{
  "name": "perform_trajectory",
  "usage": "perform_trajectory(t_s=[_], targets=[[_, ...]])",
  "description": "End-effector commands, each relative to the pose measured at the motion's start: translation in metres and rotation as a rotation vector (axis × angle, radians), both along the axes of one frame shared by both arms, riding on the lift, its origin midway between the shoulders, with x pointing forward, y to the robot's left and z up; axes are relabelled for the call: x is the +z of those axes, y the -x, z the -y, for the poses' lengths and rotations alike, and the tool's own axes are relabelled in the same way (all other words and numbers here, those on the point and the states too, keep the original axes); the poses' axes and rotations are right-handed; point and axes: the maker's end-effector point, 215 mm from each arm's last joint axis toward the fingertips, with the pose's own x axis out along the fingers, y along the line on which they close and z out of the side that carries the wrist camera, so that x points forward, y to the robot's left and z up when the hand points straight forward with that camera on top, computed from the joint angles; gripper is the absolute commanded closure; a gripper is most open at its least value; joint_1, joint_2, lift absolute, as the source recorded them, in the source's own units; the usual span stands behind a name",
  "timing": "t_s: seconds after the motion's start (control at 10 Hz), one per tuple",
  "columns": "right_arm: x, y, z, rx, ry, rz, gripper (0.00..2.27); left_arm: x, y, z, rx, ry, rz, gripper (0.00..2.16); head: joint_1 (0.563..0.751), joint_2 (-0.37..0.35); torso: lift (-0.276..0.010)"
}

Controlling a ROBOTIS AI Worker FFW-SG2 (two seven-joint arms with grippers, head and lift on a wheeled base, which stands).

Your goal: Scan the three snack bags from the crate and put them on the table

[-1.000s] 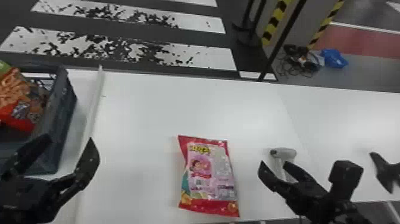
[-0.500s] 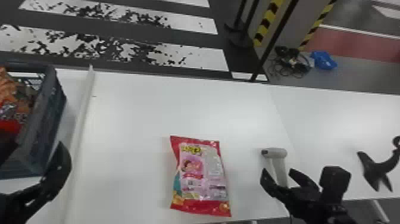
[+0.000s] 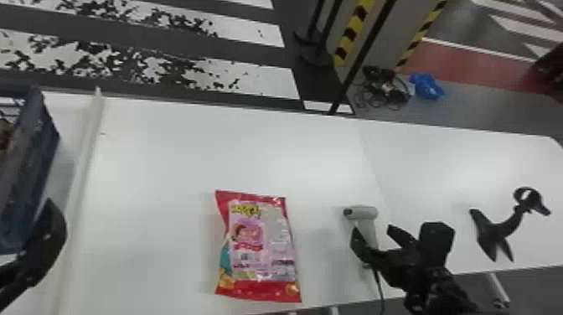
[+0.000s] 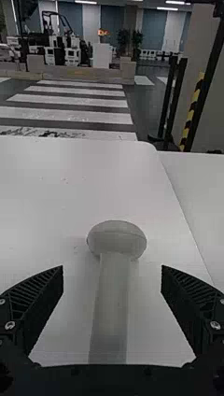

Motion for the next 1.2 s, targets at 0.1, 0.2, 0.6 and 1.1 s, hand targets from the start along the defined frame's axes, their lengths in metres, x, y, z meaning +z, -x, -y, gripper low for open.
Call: perform_trajectory(t_s=[0.1, 0.2, 0.6, 1.1], targets=[[-0.018, 0.001, 0.010, -0.004, 0.013, -0.040, 0.45, -0.012, -0.003, 0.007, -0.026, 0.000, -0.052, 0.03, 0.695, -0.331, -0.094], [-0.026, 0.005, 0.011, -0.009, 0.008, -0.068, 1.18, -0.009, -0.004, 0.007, -0.030, -0.004, -0.046, 0.03, 0.695, -0.337, -0.094], [-0.017, 0.011, 0.006, -0.008, 0.005, -0.059, 2.24, -0.006, -0.005, 0.012, -0.042, 0.008, -0.056, 0.03, 0.695, -0.349, -0.094], [0.044, 0.050, -0.063, 0.040, -0.181, -0.025, 2.24, -0.006, -0.008, 0.008, -0.040, 0.021, -0.065, 0.03, 0.695, -0.335, -0.094]])
